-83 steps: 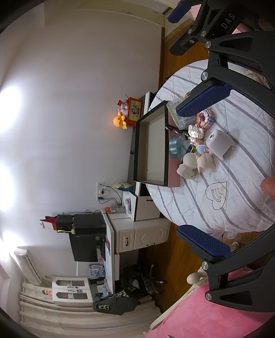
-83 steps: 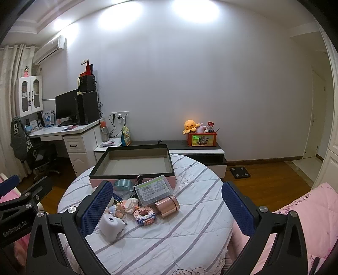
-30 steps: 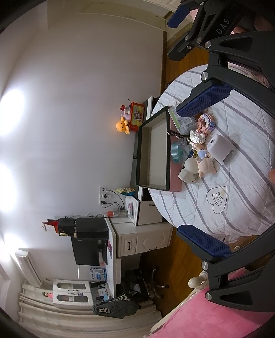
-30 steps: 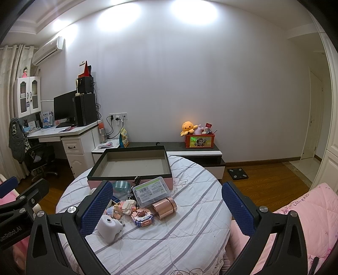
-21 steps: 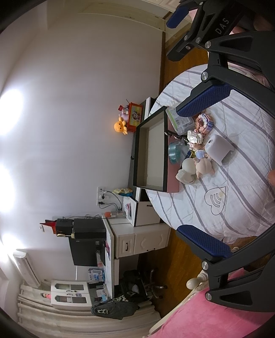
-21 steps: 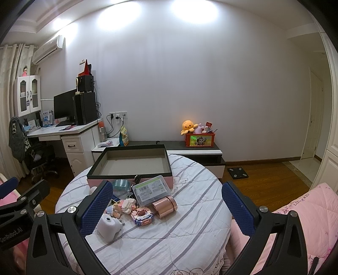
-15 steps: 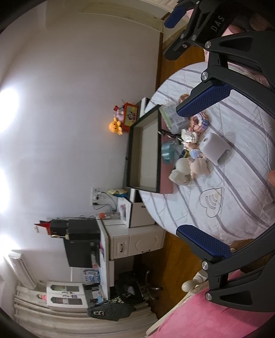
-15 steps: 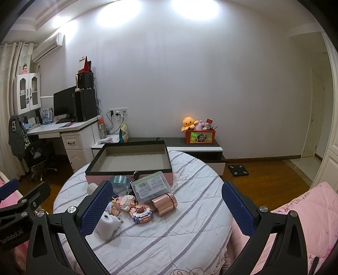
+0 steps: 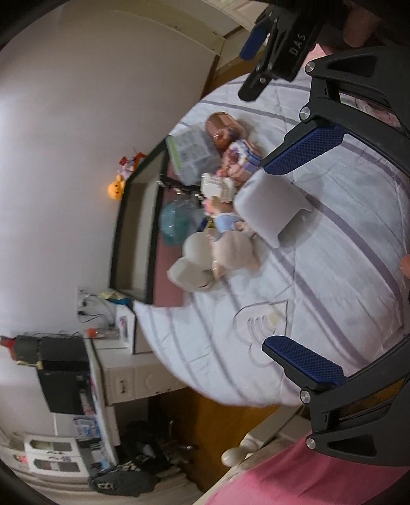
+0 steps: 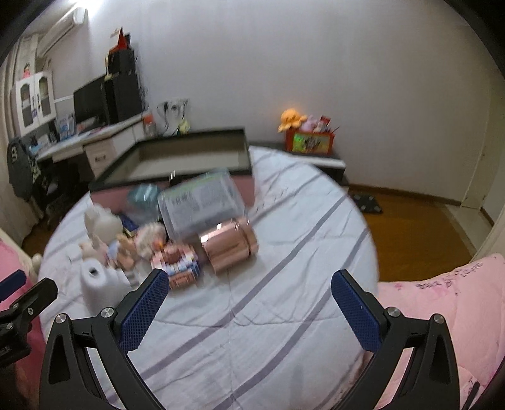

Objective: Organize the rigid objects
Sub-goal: 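Grasp the white hair dryer with the left tool while the right tool grasps the pink block figure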

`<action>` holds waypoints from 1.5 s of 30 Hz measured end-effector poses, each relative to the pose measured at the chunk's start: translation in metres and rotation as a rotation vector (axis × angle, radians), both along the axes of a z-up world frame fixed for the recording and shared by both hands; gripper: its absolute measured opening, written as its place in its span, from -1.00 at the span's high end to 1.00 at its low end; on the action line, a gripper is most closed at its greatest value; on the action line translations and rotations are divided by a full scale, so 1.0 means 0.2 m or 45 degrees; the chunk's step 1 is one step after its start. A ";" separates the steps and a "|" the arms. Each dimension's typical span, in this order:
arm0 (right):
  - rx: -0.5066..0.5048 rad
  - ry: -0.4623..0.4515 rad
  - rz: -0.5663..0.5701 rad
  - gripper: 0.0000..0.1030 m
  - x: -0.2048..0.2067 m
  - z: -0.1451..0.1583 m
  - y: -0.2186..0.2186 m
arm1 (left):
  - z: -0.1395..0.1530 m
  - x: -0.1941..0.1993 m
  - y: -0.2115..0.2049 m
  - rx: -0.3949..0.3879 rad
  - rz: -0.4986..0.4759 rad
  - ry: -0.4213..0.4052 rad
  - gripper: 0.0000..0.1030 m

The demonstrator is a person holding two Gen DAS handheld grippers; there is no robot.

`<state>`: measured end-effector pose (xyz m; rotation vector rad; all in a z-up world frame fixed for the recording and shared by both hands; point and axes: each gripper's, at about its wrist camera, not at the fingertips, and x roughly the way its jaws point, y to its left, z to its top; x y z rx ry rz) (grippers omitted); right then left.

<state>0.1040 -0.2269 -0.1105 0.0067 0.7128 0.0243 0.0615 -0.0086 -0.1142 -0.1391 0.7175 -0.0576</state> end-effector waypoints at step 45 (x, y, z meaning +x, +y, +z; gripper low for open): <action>0.079 0.174 0.217 -0.76 0.19 -0.25 0.22 | -0.15 0.11 0.07 -0.130 -0.180 0.021 -0.05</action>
